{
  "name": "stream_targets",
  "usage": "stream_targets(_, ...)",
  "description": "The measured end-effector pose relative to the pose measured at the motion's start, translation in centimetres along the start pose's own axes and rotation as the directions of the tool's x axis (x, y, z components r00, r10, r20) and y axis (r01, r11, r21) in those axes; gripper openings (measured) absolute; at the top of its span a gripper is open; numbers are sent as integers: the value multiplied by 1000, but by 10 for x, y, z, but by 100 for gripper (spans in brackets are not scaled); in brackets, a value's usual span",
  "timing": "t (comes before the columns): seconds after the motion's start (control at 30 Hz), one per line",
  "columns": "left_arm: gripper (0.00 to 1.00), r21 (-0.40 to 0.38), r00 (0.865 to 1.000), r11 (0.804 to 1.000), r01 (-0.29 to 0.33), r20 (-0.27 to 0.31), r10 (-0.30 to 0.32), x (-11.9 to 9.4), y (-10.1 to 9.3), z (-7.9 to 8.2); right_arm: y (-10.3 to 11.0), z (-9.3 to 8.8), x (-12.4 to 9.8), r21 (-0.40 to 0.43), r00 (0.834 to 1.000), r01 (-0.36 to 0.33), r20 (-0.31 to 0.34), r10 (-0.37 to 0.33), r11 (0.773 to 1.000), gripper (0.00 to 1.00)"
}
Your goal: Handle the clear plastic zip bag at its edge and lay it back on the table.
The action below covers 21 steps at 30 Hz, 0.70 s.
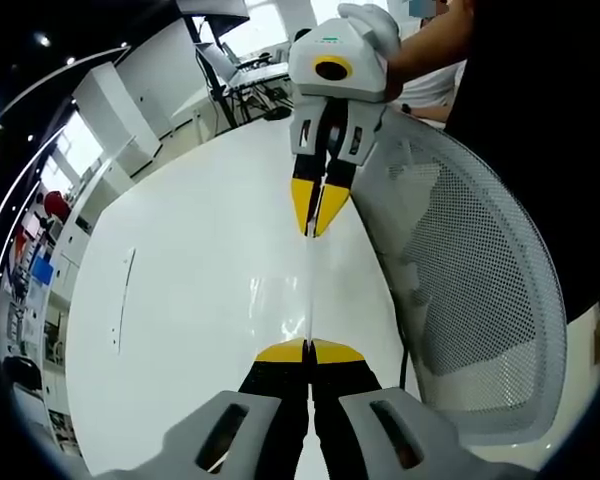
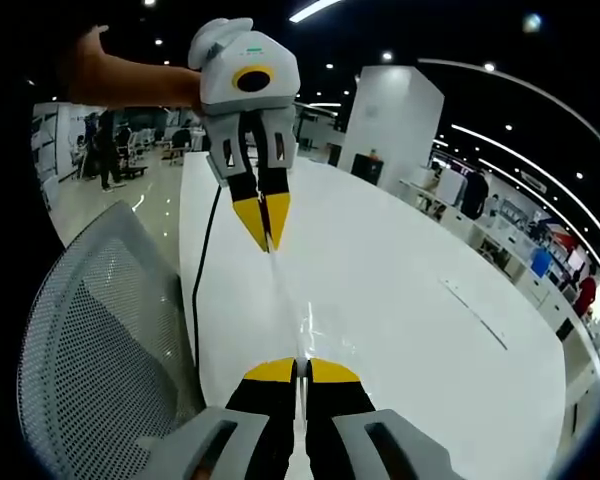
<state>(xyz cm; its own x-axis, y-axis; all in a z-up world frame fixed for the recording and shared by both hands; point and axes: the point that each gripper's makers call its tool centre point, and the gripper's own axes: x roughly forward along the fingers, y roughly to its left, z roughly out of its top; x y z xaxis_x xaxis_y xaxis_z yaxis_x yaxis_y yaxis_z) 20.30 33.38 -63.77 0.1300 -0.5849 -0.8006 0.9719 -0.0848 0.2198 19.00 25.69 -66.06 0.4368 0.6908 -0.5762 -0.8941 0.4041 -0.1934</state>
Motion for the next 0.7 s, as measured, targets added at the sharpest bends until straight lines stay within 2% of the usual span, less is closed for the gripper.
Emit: stream_targets(0.7, 0, -5, 1000, 1000, -2, 2, 2, -1, 1, -1, -1, -3, -2, 3, 1000, 4, -3, -4, 1000, 0)
